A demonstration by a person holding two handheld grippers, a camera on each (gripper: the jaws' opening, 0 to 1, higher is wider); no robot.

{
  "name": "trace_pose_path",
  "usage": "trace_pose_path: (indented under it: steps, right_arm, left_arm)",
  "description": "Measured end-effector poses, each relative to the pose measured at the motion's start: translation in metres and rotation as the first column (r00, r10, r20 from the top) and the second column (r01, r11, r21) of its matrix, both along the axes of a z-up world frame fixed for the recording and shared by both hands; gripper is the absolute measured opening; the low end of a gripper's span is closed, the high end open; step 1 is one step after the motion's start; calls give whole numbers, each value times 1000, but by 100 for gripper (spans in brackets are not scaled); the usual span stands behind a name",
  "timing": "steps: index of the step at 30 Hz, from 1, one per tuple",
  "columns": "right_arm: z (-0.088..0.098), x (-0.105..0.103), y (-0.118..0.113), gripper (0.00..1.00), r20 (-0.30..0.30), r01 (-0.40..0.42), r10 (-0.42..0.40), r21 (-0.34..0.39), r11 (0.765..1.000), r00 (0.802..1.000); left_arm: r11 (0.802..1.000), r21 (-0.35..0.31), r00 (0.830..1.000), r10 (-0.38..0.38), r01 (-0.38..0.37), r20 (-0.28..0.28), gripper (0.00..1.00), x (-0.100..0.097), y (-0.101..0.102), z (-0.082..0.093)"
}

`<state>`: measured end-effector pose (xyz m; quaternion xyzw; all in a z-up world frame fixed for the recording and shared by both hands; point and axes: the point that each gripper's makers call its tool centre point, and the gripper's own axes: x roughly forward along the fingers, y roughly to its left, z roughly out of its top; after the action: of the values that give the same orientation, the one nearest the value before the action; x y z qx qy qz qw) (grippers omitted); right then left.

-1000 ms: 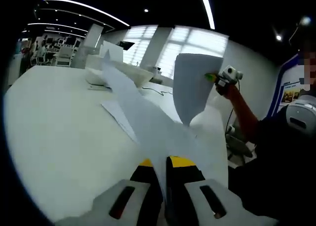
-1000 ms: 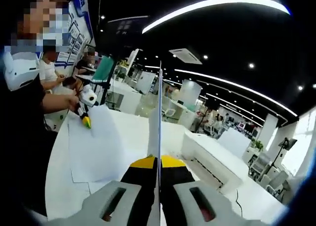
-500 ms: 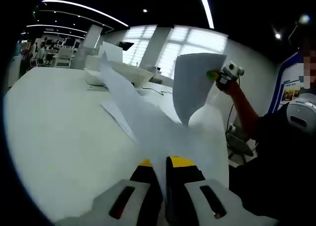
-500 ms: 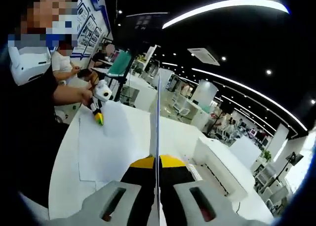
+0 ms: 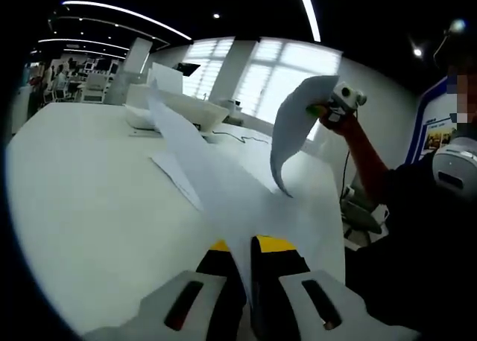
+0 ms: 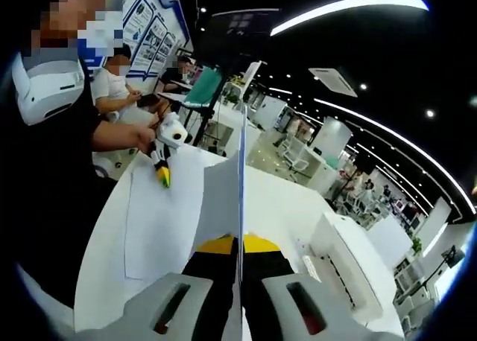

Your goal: Organize the stack of printing papers by aligning and flattening the scattered papers on the table

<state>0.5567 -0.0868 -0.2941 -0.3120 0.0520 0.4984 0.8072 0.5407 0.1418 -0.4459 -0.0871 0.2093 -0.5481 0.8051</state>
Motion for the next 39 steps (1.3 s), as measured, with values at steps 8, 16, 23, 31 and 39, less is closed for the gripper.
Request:
trace_pose_path:
  steps: [8, 16, 23, 31, 39]
  right_arm:
    - [-6, 7, 12, 0, -15, -10, 9, -35, 999, 1000]
    - [-12, 13, 25, 0, -22, -34, 32, -68, 997, 999]
    - [-22, 18, 35, 0, -39, -51, 47, -95, 994, 998]
    - [-26, 20, 48, 0, -48, -74, 69, -112, 991, 996]
    - [-31, 22, 63, 0, -53, -104, 97, -133, 986, 994]
  left_arm:
    - [1000, 6, 1000, -9, 9, 4, 7, -3, -3, -1]
    - [1000, 8, 1000, -14, 14, 11, 7, -4, -4, 1]
    - [1000, 10, 1000, -18, 18, 12, 7, -5, -4, 1]
    - [1000, 16, 1000, -25, 24, 20, 7, -6, -5, 2]
    - [999, 17, 999, -32, 32, 28, 7, -7, -7, 3]
